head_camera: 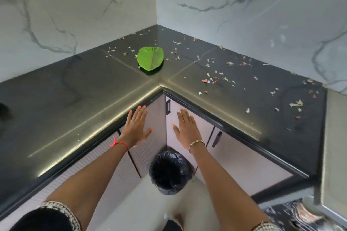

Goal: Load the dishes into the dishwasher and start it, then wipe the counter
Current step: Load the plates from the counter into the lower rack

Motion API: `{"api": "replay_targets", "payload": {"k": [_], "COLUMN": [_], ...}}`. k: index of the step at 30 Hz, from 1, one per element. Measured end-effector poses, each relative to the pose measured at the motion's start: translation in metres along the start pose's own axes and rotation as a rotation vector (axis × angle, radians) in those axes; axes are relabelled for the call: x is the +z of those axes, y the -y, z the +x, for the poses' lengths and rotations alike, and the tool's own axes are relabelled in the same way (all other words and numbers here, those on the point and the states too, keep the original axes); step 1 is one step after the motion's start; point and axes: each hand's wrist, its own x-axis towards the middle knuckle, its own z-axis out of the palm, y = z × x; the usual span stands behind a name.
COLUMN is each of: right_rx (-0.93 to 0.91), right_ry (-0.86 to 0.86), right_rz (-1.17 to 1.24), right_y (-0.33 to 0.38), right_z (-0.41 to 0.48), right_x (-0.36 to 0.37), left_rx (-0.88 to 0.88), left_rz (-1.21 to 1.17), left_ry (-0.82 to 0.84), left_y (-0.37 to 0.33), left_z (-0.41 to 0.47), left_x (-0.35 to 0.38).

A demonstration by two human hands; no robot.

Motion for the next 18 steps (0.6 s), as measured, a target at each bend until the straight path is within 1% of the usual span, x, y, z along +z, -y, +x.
{"api": "replay_targets", "payload": {"k": [7,10,16,18], "right_rx": [-0.025,-0.033,-0.021,-0.014], "right_ry": [0.001,0.022,0.017,0.039], "right_rz": [-0.033,-0.057,-0.032,-0.02], "right_y": [-0.003,-0.009,-0.016,-0.015], "right_z": [0.081,0.118,0.185,0.201], "right_x": [-0.025,-0.032,-0.041,-0.042], "left_rx": [-0.094,-0.142,-0.214,-0.229], "left_rz": [-0.042,-0.086,-0.15,-0.16], "left_ry": [0.019,-0.001,-0.016,-0.005], "left_y": [0.029,0.039,0.06,0.068], "left_z": [0.06,0.085,0.132,0.144], "left_x": [-0.01,-0.011,-0.011,-0.008]}}
